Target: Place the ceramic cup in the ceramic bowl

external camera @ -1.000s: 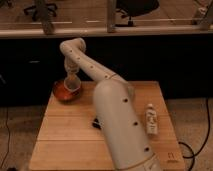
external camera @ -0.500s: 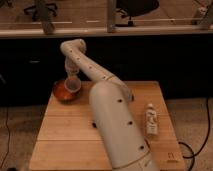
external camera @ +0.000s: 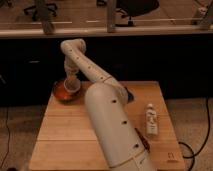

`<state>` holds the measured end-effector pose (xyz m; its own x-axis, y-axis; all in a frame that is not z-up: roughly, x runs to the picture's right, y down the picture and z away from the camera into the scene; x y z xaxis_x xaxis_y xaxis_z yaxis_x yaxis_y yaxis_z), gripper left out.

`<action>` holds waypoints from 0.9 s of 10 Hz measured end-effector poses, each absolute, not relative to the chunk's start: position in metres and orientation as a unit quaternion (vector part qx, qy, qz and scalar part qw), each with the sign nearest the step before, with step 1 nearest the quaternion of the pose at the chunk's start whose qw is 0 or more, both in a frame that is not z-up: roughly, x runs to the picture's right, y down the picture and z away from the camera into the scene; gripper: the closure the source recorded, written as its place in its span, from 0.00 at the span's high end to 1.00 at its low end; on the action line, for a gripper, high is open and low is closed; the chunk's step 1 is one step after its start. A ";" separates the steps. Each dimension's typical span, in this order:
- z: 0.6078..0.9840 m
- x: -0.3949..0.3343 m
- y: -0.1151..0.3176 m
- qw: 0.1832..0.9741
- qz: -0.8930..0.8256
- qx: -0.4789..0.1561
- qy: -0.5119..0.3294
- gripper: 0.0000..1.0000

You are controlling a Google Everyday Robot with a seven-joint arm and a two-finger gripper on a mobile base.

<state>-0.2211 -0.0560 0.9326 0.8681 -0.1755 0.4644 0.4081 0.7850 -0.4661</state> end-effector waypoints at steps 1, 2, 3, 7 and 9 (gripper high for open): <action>0.933 -0.220 -0.055 0.922 -0.159 -0.289 -0.203 0.65; 0.933 -0.221 -0.055 0.921 -0.160 -0.291 -0.205 0.75; 0.933 -0.222 -0.055 0.920 -0.160 -0.292 -0.206 0.80; 0.933 -0.221 -0.055 0.919 -0.162 -0.294 -0.208 0.80; 0.933 -0.222 -0.055 0.919 -0.163 -0.295 -0.208 0.80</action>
<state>-0.2220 -0.0549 0.9328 0.8608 -0.1765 0.4773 0.4211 0.7736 -0.4735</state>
